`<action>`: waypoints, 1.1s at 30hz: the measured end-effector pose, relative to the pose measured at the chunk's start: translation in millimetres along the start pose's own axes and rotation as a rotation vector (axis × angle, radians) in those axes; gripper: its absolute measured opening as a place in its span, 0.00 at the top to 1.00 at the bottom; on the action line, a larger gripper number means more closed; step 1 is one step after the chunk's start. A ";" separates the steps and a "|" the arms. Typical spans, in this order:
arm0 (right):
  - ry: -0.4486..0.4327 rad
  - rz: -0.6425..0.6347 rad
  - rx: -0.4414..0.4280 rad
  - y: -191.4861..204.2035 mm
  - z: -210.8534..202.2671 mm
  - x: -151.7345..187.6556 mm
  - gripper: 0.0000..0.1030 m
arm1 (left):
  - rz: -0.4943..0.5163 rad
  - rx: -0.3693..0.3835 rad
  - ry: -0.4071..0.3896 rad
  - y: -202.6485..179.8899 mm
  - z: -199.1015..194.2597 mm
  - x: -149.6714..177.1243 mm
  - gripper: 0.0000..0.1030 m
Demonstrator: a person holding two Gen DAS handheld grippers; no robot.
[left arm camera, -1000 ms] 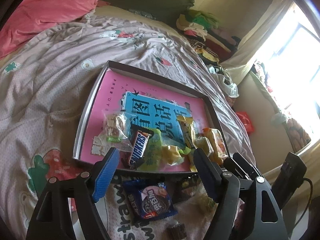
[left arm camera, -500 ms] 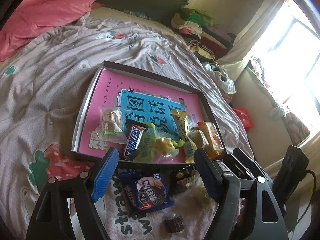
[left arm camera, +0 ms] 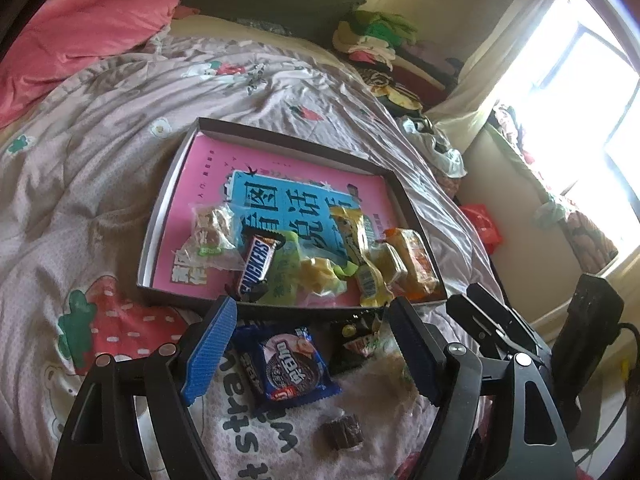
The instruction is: Organize snacks
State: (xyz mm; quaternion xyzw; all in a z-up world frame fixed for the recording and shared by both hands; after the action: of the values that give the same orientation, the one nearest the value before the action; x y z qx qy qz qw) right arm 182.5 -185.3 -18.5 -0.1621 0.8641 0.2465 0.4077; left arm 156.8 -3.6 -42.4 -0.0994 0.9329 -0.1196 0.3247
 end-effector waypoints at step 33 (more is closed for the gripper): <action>0.050 -0.011 0.002 15.3 -24.0 16.5 0.20 | 0.079 -0.006 0.071 -11.1 -7.5 43.1 0.22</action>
State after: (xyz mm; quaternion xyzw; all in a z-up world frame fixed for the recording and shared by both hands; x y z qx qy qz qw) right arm 149.9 -187.3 -13.9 -0.1727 0.8735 0.2389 0.3875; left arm 120.0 -24.3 -58.6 -0.0590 0.9474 -0.1072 0.2958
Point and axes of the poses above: each gripper's, at about its wrist camera, not at the fingertips, and z roughly the way its jaws point, y to its left, x to its underside, the point moved 10 cm from there along z, roughly the way its jaws point, and after that the axes turned 10 degrees about -x, right-handed, at the moved point
